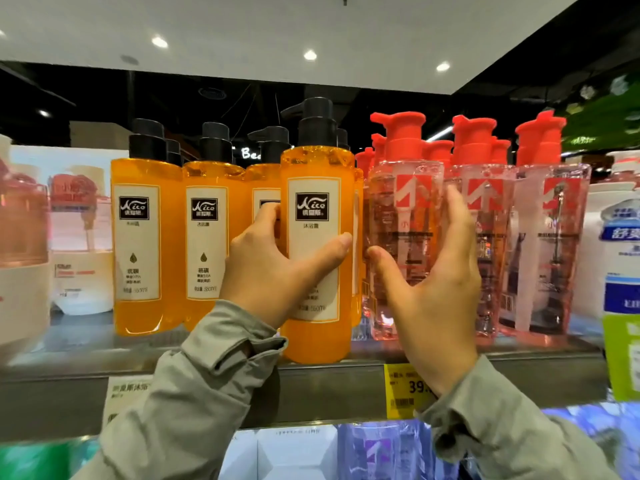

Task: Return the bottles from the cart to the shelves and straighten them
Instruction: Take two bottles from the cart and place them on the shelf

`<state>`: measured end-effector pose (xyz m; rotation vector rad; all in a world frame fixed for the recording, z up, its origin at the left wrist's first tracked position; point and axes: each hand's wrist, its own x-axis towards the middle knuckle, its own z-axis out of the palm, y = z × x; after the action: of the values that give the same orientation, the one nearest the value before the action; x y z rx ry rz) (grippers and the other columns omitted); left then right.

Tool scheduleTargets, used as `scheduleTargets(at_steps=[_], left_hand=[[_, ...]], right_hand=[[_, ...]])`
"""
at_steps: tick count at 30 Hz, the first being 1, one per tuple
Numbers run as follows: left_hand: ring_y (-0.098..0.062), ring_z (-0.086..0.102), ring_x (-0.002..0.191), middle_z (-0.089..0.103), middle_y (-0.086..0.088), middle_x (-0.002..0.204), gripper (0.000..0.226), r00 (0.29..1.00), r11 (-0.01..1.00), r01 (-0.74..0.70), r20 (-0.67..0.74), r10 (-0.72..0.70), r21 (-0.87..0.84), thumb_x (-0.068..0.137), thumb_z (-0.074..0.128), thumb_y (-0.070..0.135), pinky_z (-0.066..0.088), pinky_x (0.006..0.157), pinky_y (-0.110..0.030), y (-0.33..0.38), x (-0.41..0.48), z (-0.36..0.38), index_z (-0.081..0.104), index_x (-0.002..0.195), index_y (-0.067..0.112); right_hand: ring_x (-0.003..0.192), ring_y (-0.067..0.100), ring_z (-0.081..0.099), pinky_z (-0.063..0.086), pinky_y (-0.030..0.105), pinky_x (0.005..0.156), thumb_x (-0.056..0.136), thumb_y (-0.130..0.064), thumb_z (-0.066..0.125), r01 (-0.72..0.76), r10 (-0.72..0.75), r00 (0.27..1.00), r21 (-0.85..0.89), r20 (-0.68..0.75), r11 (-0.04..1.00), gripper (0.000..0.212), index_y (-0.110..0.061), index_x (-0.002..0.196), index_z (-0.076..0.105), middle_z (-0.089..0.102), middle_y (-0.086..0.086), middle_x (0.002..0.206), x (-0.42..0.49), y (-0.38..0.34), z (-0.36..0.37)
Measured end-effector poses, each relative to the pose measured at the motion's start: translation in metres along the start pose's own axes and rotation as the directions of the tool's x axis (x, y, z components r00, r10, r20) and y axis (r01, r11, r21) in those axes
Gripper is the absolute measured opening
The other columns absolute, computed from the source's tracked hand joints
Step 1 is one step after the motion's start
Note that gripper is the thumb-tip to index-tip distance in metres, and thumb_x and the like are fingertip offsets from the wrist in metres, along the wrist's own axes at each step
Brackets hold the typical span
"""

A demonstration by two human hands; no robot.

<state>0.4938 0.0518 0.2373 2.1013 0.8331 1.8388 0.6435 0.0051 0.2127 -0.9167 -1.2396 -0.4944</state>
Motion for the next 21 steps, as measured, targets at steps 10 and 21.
scheduleTargets(at_steps=[10,21], left_hand=[[0.003,0.057,0.083,0.058,0.018,0.09,0.073,1.0,1.0,-0.012,0.012,0.012,0.015,0.046,0.052,0.075,0.047,0.066,-0.017,0.006,-0.002,-0.001,0.047,0.103,0.029],[0.003,0.057,0.085,0.058,0.016,0.094,0.074,0.999,0.999,-0.018,0.032,0.017,0.031,0.05,0.052,0.073,0.046,0.066,-0.013,0.007,-0.004,-0.003,0.047,0.107,0.026]], right_hand=[[0.145,0.016,0.017,0.008,0.004,0.111,0.082,0.001,0.068,0.021,-0.019,0.999,-0.051,0.039,0.998,0.07,-0.014,0.14,0.033,0.021,0.005,0.157,0.005,0.002,0.004],[0.146,0.018,0.016,0.009,0.004,0.111,0.085,-0.001,0.065,-0.015,0.016,0.999,-0.019,0.052,1.0,0.054,-0.014,0.132,0.04,0.016,0.002,0.159,0.002,0.0,0.0]])
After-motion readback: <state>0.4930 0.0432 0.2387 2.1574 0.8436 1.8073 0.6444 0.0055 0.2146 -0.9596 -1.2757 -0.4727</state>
